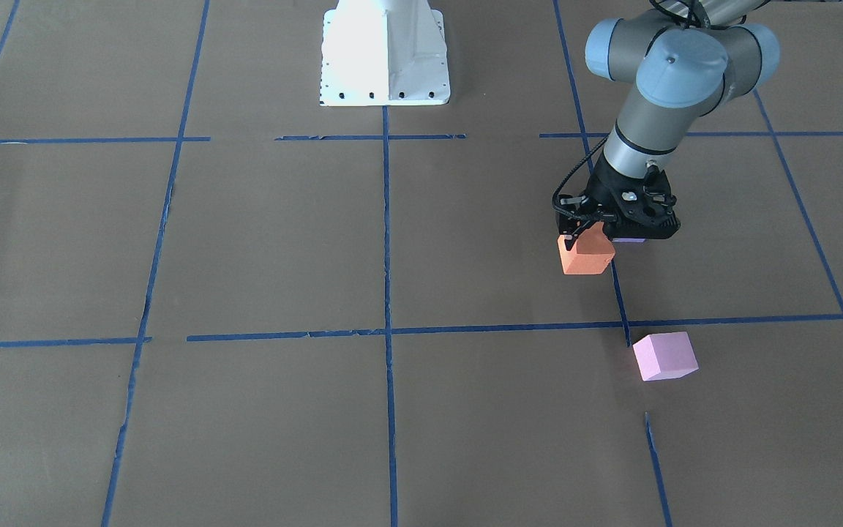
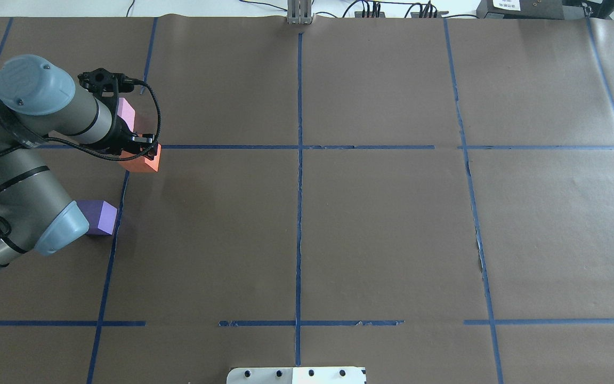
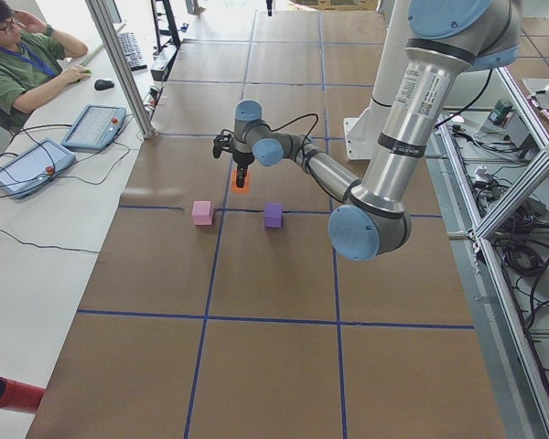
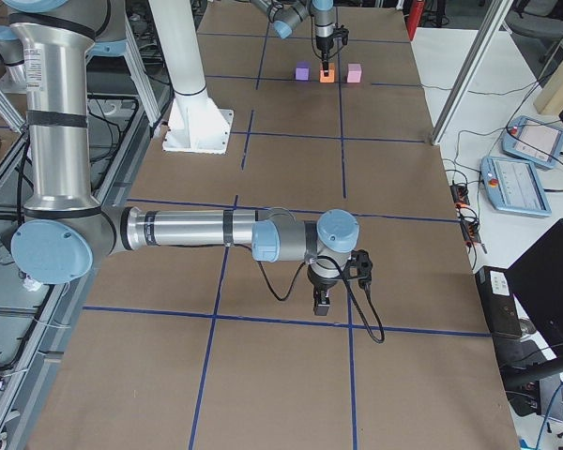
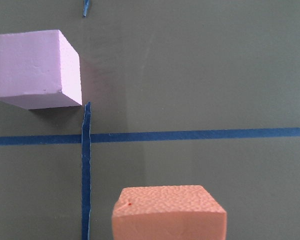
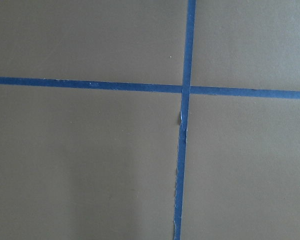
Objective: Arrange blocks in a line
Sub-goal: 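Carry the orange cube with the left gripper between pink and purple cubes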
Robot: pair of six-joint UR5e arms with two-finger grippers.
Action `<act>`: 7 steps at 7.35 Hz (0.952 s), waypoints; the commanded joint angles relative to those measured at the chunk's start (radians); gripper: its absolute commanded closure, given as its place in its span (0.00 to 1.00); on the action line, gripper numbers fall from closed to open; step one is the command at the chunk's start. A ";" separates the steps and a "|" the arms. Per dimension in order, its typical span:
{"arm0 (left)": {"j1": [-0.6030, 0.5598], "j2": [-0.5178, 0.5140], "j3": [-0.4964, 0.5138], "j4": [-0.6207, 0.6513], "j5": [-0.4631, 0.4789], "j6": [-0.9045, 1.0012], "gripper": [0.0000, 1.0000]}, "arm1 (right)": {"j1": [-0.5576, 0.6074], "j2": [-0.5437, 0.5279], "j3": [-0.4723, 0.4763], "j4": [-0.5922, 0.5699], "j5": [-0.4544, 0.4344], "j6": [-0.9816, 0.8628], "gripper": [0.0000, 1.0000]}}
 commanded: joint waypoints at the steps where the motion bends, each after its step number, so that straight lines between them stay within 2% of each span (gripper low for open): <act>1: -0.043 0.022 0.015 -0.023 0.000 0.079 1.00 | 0.000 0.000 0.000 0.000 0.000 0.000 0.00; 3: -0.072 0.037 0.047 -0.026 -0.002 0.140 1.00 | 0.000 0.000 0.000 0.000 0.000 0.000 0.00; 7: -0.077 0.056 0.068 -0.024 -0.014 0.140 1.00 | 0.000 0.000 0.000 0.000 0.002 0.000 0.00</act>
